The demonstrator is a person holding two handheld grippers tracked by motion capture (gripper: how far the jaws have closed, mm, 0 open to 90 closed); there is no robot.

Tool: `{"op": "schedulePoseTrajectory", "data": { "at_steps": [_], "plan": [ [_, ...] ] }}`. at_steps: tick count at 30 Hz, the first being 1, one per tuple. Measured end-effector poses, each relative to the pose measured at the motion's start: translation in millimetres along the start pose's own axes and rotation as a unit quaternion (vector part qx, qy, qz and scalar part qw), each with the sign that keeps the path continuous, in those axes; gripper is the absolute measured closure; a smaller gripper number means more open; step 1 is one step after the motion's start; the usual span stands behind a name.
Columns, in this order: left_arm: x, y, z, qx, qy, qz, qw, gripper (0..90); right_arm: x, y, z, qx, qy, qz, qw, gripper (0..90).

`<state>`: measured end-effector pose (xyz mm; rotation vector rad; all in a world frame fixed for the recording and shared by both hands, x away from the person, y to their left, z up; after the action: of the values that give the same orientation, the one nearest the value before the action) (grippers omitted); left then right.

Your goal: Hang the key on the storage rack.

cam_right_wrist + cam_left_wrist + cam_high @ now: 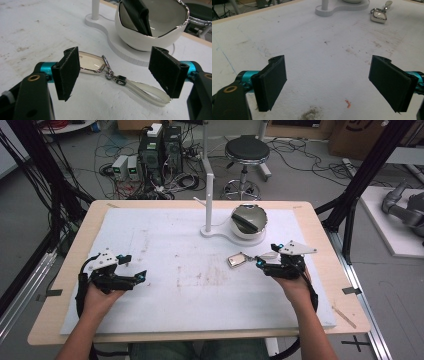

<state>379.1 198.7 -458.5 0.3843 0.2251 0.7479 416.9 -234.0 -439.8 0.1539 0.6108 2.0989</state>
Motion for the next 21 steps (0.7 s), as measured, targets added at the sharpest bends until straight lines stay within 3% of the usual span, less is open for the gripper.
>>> {"op": "schedulePoseTrajectory", "data": {
  "at_steps": [10,13,17,21],
  "plan": [
    [0.2,-0.9,-1.5,0.003,0.001,-0.001,1.0000,14.6,-7.7,-31.0,-13.6,0.053,0.014,0.008,0.9985,38.6],
    [0.3,-1.0,-1.7,0.003,0.000,-0.002,1.0000,14.6,-9.9,-41.0,-17.3,0.064,0.018,0.005,0.9978,43.9],
    [0.2,-0.7,-1.8,0.003,0.002,-0.001,1.0000,14.6,-15.8,-53.8,-28.3,0.092,0.025,-0.013,0.9953,46.4],
    [0.9,-0.9,-2.6,0.003,0.002,-0.001,1.0000,14.6,-16.6,-61.7,-34.3,0.106,0.036,-0.014,0.9937,47.7]
  ]
}}
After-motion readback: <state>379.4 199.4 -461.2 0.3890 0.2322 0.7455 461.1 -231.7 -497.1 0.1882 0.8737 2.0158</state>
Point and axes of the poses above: each handheld gripper's, and its own axes: y roughly backward along the jaws, z roughly out of its top, x roughly to its left, the point moved 9 cm from there along -y, roughly forward along the jaws, and after that the axes turned 3 degrees about -z, right-handed, at the moved point
